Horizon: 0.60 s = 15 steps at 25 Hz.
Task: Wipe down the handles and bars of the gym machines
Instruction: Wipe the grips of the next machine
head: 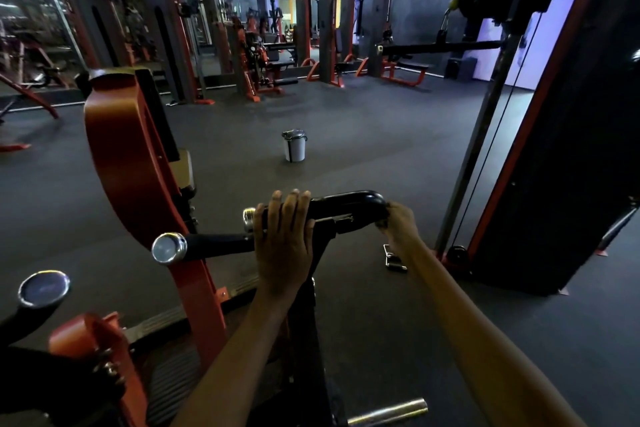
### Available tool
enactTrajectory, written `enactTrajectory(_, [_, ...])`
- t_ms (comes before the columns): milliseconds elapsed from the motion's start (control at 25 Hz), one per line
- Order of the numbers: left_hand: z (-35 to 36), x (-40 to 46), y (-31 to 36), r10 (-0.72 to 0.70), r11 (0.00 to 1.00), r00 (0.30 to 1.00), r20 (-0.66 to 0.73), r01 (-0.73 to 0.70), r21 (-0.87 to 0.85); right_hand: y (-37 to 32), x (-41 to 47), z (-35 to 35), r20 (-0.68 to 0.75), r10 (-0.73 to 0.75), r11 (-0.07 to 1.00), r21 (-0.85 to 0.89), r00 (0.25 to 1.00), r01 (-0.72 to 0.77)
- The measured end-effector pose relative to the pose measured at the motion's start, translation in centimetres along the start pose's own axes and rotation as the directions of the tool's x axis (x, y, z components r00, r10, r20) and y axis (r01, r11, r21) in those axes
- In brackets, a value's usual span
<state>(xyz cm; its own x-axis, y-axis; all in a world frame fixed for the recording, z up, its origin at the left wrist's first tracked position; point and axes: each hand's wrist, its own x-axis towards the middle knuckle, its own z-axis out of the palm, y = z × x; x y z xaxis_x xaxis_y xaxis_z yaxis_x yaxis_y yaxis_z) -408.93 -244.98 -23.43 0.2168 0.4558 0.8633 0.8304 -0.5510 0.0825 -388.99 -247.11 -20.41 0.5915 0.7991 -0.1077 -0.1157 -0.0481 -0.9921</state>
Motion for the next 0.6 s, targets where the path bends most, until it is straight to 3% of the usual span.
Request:
enactTrajectory(80, [0.1,0.2,0.0,-0.006,1.0,1.0,-0.005,0.006,0.018,-0.6,-1.7,0.1,-0.008,-0.312,0.927,-0.222,0.95,0.302])
enactTrajectory(120, [0.2,0.2,0.0,-0.009,1.0,1.0,-0.009,0.009,0.02,-0.5,-2.6,0.2,0.028,-0.465,0.84,-0.301,0.885,0.451])
enactTrajectory(200, [0.2,0.2,0.1,-0.005,1.0,1.0,-0.024,0.005,0.02,0.8,-3.9,0.2,0.153,-0.734,0.55,-0.436,0.661,0.712])
enactTrajectory(240, [0.2,0.2,0.1,-0.007,1.0,1.0,-0.027,0.008,0.021,1.7,-3.7,-0.2,0.22,-0.795,0.429,-0.456,0.566,0.78])
enactTrajectory(280, [0.2,0.3,0.1,-0.013,1.0,1.0,-0.025,0.013,0.016,2.3,-3.0,-0.8,0.26,-0.819,0.371,-0.441,0.512,0.817])
enactTrajectory(320, [0.2,0.4,0.1,-0.018,1.0,1.0,-0.021,0.018,0.011,2.5,-2.2,-1.4,0.25,-0.822,0.377,-0.433,0.511,0.819])
enactTrajectory(440, [0.2,0.2,0.2,-0.019,1.0,1.0,-0.014,0.019,0.021,0.7,-1.8,-1.0,0.11,-0.717,0.561,-0.494,0.688,0.664])
enactTrajectory(480, [0.2,0.2,0.2,-0.017,1.0,1.0,-0.009,0.017,0.026,-0.3,-2.6,0.3,0.13,-0.692,0.569,-0.508,0.71,0.647])
enactTrajectory(520, [0.4,0.2,0.1,-0.015,0.999,1.0,-0.008,0.015,0.035,-0.9,-3.8,2.0,0.205,-0.729,0.481,-0.527,0.654,0.701])
enactTrajectory(600, [0.5,0.2,0.0,-0.013,0.999,1.0,-0.017,0.014,0.047,-0.1,-5.8,4.3,0.499,-0.778,0.1,-0.502,0.382,0.859])
